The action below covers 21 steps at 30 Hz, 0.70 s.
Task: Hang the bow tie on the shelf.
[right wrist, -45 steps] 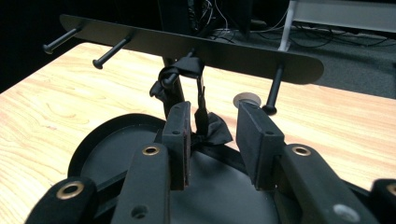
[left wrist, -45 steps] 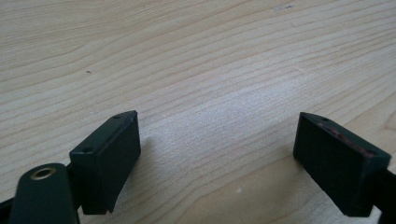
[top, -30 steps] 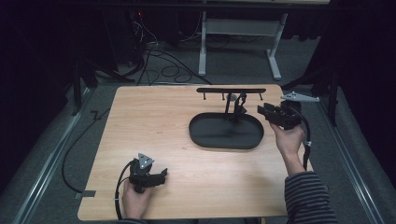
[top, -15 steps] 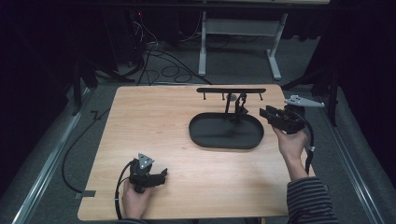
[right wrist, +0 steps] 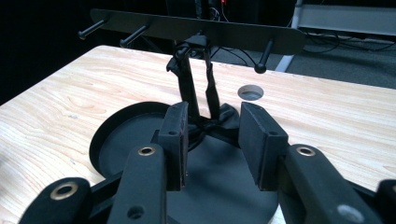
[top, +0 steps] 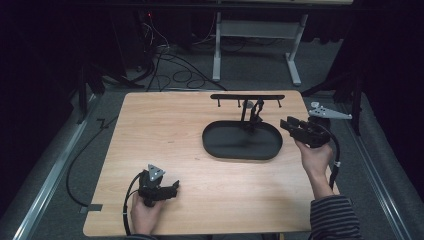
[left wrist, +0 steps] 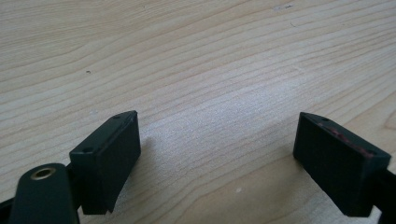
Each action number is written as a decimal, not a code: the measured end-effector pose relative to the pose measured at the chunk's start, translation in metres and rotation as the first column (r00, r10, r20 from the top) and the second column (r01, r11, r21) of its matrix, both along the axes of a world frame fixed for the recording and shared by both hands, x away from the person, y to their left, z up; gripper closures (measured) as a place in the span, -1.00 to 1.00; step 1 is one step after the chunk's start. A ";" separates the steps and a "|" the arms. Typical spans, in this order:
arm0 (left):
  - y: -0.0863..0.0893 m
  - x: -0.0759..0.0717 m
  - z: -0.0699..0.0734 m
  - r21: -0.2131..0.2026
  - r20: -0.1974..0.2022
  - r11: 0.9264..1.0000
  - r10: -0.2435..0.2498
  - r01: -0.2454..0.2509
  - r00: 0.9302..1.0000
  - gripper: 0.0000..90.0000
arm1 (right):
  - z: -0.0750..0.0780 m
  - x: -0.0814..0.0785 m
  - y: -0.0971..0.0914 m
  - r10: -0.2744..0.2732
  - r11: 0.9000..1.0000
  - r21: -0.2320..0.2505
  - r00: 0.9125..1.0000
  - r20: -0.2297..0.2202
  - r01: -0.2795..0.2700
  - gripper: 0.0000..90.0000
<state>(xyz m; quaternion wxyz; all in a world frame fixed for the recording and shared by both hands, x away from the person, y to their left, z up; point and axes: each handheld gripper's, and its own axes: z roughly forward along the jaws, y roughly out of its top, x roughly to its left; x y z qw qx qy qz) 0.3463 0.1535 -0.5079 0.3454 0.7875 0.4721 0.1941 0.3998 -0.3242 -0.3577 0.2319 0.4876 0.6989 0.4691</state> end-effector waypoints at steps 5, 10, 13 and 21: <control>0.000 0.000 0.000 0.000 0.000 1.000 0.000 0.000 1.000 -0.66 | -0.003 -0.004 -0.001 0.000 1.000 0.002 1.000 0.007 0.000 0.44; 0.000 0.000 0.000 0.000 0.000 1.000 0.000 0.000 1.000 -0.66 | -0.006 -0.008 -0.001 0.007 1.000 0.003 1.000 0.004 -0.007 0.44; 0.000 0.000 0.000 0.000 0.000 1.000 0.000 0.000 1.000 -0.66 | -0.008 -0.011 -0.002 0.005 1.000 0.005 1.000 0.003 -0.005 0.43; 0.000 0.000 0.000 0.000 0.000 1.000 0.000 0.000 1.000 -0.66 | -0.013 -0.017 -0.007 0.004 1.000 0.021 1.000 -0.007 -0.004 0.42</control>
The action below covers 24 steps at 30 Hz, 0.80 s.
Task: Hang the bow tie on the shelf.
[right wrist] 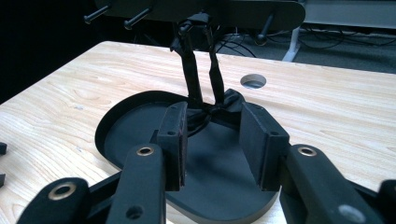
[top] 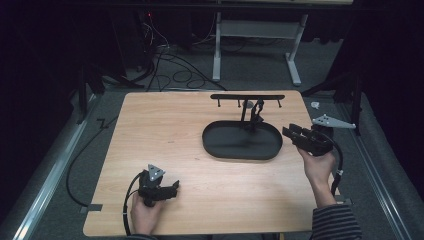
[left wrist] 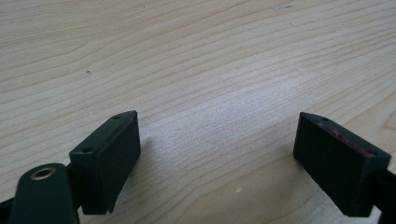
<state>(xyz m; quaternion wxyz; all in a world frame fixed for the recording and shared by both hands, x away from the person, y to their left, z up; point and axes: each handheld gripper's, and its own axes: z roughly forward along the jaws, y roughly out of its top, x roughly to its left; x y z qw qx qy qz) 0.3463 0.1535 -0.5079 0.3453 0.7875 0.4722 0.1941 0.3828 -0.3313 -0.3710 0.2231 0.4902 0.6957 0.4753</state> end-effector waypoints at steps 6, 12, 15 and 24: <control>0.000 0.000 0.000 0.000 0.000 1.000 0.000 0.000 1.000 -0.66 | -0.002 -0.005 -0.004 -0.005 1.000 0.012 1.000 0.001 0.005 0.42; 0.000 0.000 0.000 0.000 0.000 1.000 0.000 0.000 1.000 -0.66 | -0.005 -0.009 -0.006 0.000 1.000 0.012 1.000 -0.004 0.000 0.42; 0.000 0.000 0.000 0.000 0.000 1.000 0.000 0.000 1.000 -0.66 | -0.006 -0.012 -0.007 0.002 1.000 0.015 1.000 -0.001 -0.002 0.42; 0.000 0.000 0.000 0.000 0.000 1.000 0.000 0.000 1.000 -0.66 | -0.013 -0.019 -0.007 0.008 1.000 0.026 1.000 -0.011 -0.008 0.42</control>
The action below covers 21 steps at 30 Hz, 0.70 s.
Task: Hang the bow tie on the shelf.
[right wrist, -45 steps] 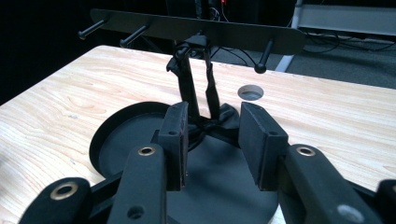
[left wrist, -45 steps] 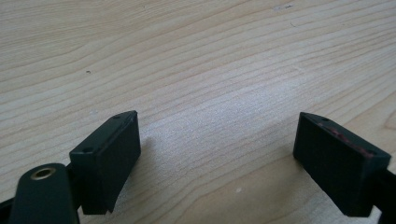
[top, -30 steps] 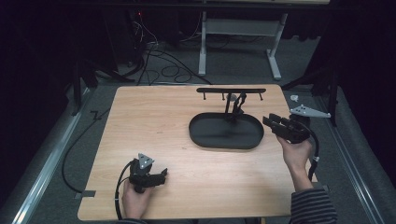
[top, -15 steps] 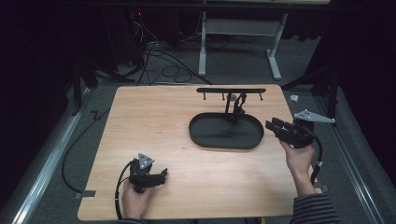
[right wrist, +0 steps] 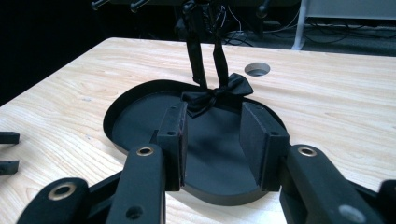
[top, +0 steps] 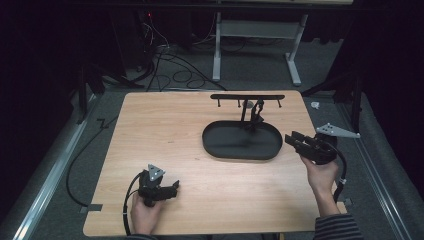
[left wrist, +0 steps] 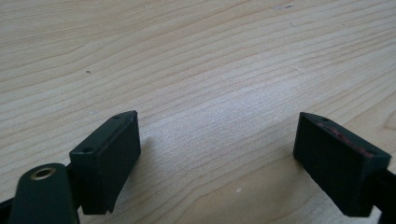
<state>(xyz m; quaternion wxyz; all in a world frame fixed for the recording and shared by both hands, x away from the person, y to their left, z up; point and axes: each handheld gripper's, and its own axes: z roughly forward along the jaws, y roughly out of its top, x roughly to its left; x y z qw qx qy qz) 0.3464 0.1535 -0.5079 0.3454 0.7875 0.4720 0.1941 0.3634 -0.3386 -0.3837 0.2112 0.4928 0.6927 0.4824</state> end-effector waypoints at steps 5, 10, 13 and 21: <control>0.000 0.000 0.000 0.000 0.000 1.000 0.000 0.000 1.000 -0.66 | -0.004 -0.004 0.000 0.003 1.000 0.005 1.000 -0.007 -0.003 0.42; 0.000 0.000 0.000 0.000 0.000 1.000 0.000 0.000 1.000 -0.66 | -0.009 -0.005 0.001 0.007 1.000 0.002 1.000 -0.015 -0.007 0.42; 0.000 0.000 0.000 0.000 0.000 1.000 0.000 0.000 1.000 -0.66 | -0.012 -0.007 0.002 0.010 1.000 0.005 1.000 -0.019 -0.010 0.42; 0.000 0.000 0.000 0.000 0.000 1.000 0.000 0.000 1.000 -0.66 | -0.019 -0.010 0.005 0.019 1.000 0.013 0.999 -0.027 -0.019 0.41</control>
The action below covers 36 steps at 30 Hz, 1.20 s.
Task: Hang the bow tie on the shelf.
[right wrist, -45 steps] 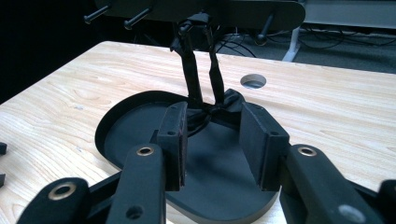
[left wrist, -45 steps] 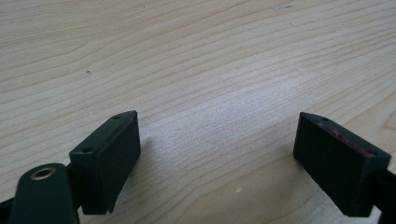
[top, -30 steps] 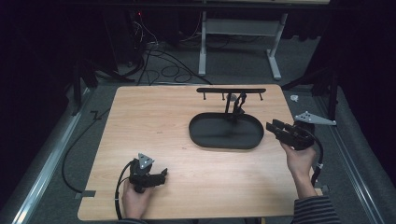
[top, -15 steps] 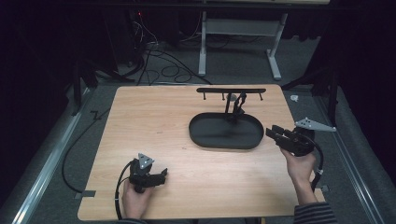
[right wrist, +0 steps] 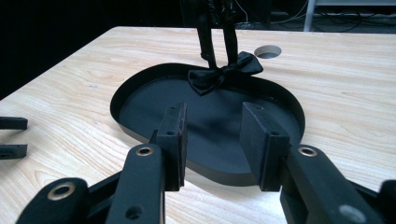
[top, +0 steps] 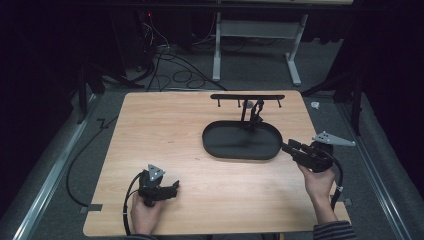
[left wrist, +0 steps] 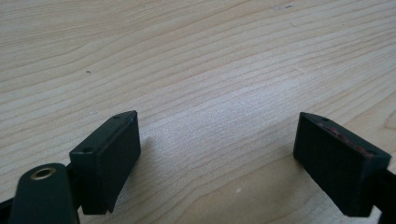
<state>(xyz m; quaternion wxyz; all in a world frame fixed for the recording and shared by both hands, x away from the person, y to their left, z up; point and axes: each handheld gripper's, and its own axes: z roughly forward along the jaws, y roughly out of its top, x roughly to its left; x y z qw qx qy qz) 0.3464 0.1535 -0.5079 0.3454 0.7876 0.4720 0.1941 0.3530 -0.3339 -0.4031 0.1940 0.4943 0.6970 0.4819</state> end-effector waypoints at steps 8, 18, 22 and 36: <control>0.000 0.000 0.000 0.000 0.000 1.000 0.000 0.000 1.000 -0.66 | -0.005 -0.006 0.001 0.005 1.000 0.007 1.000 -0.001 -0.005 0.41; 0.000 0.000 0.000 -0.001 0.000 1.000 0.000 0.000 1.000 -0.66 | -0.017 -0.011 0.002 0.007 1.000 0.026 1.000 -0.020 -0.006 0.41; 0.000 0.000 0.000 0.000 0.000 1.000 0.000 0.000 1.000 -0.66 | -0.020 -0.012 0.004 0.008 0.999 0.034 1.000 -0.024 -0.007 0.41; 0.000 0.000 0.000 0.000 0.000 1.000 0.000 0.000 1.000 -0.66 | -0.035 -0.016 0.010 0.017 0.999 0.051 0.999 -0.048 -0.015 0.40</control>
